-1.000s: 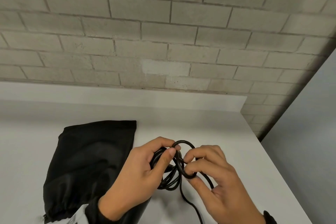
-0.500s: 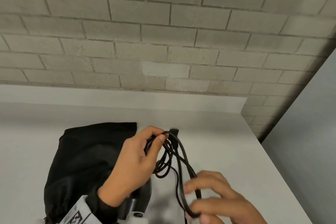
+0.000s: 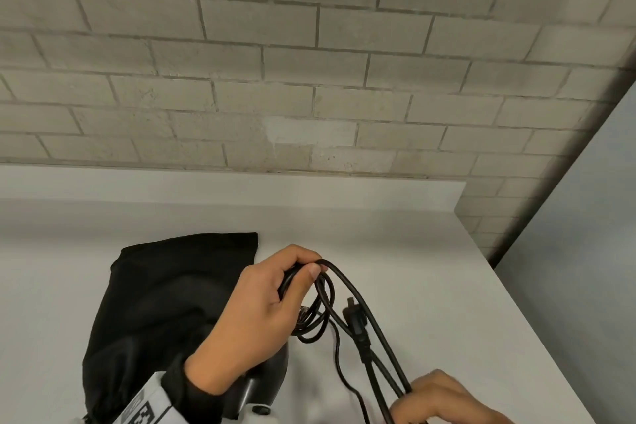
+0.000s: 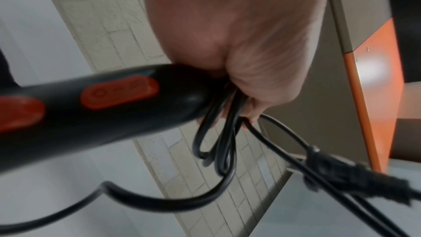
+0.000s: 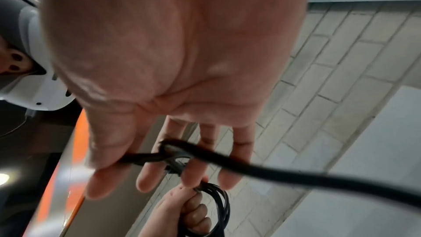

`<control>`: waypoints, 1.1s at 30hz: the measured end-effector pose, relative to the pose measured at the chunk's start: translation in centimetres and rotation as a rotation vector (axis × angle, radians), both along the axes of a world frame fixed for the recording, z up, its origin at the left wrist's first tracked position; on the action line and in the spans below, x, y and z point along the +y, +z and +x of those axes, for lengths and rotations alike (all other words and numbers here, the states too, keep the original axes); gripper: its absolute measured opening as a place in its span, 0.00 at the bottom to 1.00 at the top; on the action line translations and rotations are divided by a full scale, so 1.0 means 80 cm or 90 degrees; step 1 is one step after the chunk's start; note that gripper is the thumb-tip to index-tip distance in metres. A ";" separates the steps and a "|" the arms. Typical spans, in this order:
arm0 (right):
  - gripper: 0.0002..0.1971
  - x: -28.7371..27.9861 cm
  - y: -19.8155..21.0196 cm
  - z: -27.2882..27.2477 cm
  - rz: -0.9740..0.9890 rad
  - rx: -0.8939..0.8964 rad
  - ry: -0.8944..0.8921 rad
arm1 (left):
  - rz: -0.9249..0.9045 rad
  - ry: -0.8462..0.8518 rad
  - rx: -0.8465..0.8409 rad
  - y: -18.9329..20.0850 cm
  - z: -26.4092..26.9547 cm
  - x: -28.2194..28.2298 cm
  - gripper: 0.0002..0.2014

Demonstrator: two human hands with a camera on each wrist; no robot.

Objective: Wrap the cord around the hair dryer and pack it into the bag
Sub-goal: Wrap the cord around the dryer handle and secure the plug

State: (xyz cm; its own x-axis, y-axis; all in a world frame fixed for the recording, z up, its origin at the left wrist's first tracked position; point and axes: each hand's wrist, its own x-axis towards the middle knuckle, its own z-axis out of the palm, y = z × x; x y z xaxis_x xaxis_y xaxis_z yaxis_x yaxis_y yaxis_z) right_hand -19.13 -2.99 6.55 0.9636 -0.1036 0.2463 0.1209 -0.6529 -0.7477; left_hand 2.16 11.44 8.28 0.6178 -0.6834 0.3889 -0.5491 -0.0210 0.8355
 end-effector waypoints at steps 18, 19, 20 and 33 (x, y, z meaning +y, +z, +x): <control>0.24 -0.079 -0.039 -0.016 -0.022 -0.109 -0.127 | -0.096 0.025 0.083 -0.011 0.033 0.030 0.12; 0.27 -0.087 -0.047 -0.019 0.017 -0.113 -0.171 | -0.108 0.031 0.095 -0.014 0.035 0.034 0.14; 0.28 -0.092 -0.053 -0.021 0.047 -0.106 -0.198 | -0.117 0.035 0.104 -0.015 0.037 0.037 0.15; 0.26 0.013 -0.034 0.097 0.048 -0.048 -0.162 | -0.140 -0.005 0.125 -0.026 0.030 0.034 0.23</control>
State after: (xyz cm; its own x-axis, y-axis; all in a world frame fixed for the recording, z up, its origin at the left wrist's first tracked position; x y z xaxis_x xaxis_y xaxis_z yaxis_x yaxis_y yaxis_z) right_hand -11.33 -1.94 3.85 0.8833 -0.3615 0.2986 0.0171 -0.6117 -0.7909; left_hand 4.58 14.16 6.16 0.6908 -0.6010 0.4019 -0.3764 0.1756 0.9097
